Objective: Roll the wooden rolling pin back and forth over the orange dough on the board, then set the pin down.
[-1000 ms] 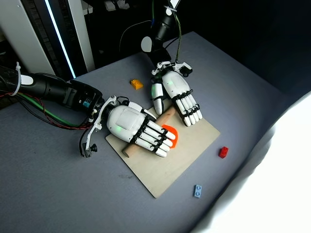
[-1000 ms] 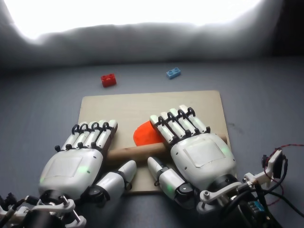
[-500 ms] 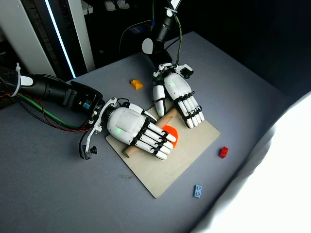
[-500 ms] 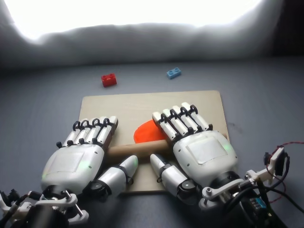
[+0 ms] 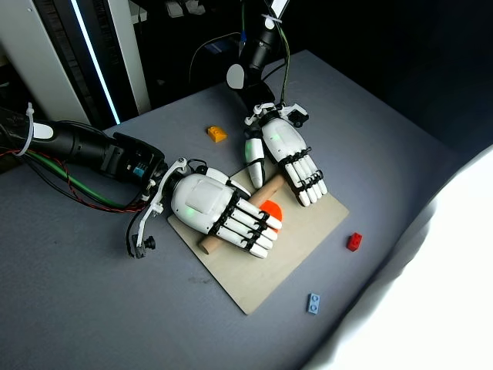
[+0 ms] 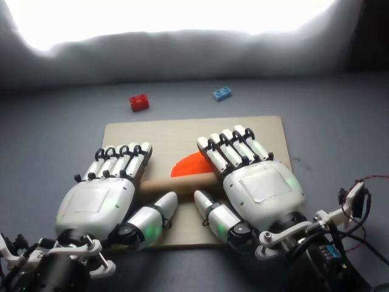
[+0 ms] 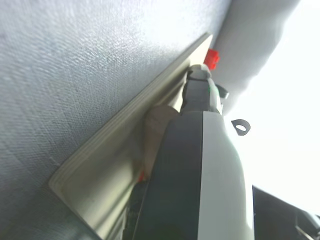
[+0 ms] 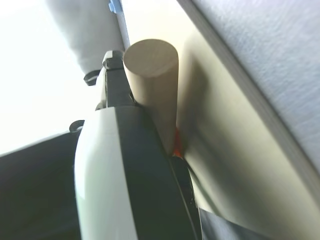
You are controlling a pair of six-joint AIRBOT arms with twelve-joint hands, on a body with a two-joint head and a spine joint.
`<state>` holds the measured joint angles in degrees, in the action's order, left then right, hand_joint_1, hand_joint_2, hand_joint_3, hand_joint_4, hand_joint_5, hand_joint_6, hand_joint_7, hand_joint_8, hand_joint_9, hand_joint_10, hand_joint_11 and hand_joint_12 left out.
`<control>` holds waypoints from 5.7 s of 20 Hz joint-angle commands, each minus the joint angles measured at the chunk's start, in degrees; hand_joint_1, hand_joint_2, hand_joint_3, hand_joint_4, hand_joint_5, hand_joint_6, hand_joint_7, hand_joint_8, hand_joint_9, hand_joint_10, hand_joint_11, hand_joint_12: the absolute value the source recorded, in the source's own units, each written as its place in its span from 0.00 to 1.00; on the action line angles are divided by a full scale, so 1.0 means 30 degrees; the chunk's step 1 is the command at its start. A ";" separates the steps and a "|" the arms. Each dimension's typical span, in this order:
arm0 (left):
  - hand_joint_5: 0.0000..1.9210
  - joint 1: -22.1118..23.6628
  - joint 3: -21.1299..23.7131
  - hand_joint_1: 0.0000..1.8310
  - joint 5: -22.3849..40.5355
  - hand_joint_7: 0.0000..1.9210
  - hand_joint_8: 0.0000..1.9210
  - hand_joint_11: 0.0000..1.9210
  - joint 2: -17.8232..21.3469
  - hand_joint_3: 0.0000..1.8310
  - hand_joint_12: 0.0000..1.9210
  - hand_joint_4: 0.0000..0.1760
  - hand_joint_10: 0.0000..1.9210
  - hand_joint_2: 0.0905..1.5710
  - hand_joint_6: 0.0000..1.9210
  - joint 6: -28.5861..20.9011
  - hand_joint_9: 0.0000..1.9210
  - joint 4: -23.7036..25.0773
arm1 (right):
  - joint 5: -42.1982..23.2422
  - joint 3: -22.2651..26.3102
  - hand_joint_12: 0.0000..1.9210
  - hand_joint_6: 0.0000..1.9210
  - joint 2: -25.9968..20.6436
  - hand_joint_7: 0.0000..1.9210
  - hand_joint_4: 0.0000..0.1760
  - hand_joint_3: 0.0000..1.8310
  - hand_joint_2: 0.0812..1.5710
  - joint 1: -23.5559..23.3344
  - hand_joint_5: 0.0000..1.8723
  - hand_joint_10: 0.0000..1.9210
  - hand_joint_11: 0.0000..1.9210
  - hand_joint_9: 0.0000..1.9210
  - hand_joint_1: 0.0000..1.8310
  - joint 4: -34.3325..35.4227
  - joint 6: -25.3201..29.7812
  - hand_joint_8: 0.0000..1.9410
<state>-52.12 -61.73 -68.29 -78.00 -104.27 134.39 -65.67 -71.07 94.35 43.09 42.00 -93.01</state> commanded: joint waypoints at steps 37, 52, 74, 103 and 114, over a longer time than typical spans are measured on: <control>0.00 0.1328 -0.2378 0.00 0.1628 0.00 0.00 0.00 -0.0479 0.00 0.00 0.00 0.00 0.90 0.00 0.0234 0.00 0.1092 | -0.1582 -0.0980 0.01 0.00 -0.0331 0.04 0.00 0.06 1.00 -0.0792 0.05 0.00 0.01 0.02 0.00 -0.0183 0.0328 0.00; 0.00 0.1748 -0.3333 0.00 0.2550 0.00 0.00 0.00 -0.0653 0.00 0.00 0.00 0.00 0.90 0.00 0.0235 0.00 0.0812 | -0.1092 -0.1910 0.04 0.00 -0.0373 0.04 0.00 0.06 1.00 -0.1037 0.05 0.00 0.00 0.02 0.00 0.0884 0.0511 0.00; 0.00 0.2758 -0.4794 0.00 0.4095 0.00 0.00 0.00 -0.0896 0.00 0.00 0.00 0.00 0.90 0.00 0.0046 0.00 0.1052 | -0.0141 -0.2909 0.07 0.01 -0.0360 0.05 0.00 0.06 1.00 -0.1323 0.06 0.00 0.00 0.03 0.00 0.0968 0.1124 0.00; 0.00 0.4158 -0.6356 0.00 0.5348 0.00 0.00 0.00 -0.0898 0.00 0.00 0.00 0.00 0.90 0.00 0.0052 0.00 0.1026 | 0.0618 -0.3576 0.01 0.00 -0.0133 0.04 0.00 0.06 1.00 -0.1696 0.05 0.00 0.00 0.02 0.00 0.0338 0.1688 0.00; 0.00 0.4105 -0.6372 0.00 0.5866 0.00 0.00 0.00 -0.0875 0.00 0.00 0.00 0.00 0.91 0.00 0.0058 0.00 0.1117 | 0.1053 -0.3561 0.01 0.01 -0.0159 0.04 0.00 0.06 1.00 -0.1621 0.06 0.00 0.00 0.02 0.00 0.0307 0.1716 0.00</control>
<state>-40.05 -80.68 -45.93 -80.95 -104.16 135.41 -58.00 -81.58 94.06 38.46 46.22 -88.31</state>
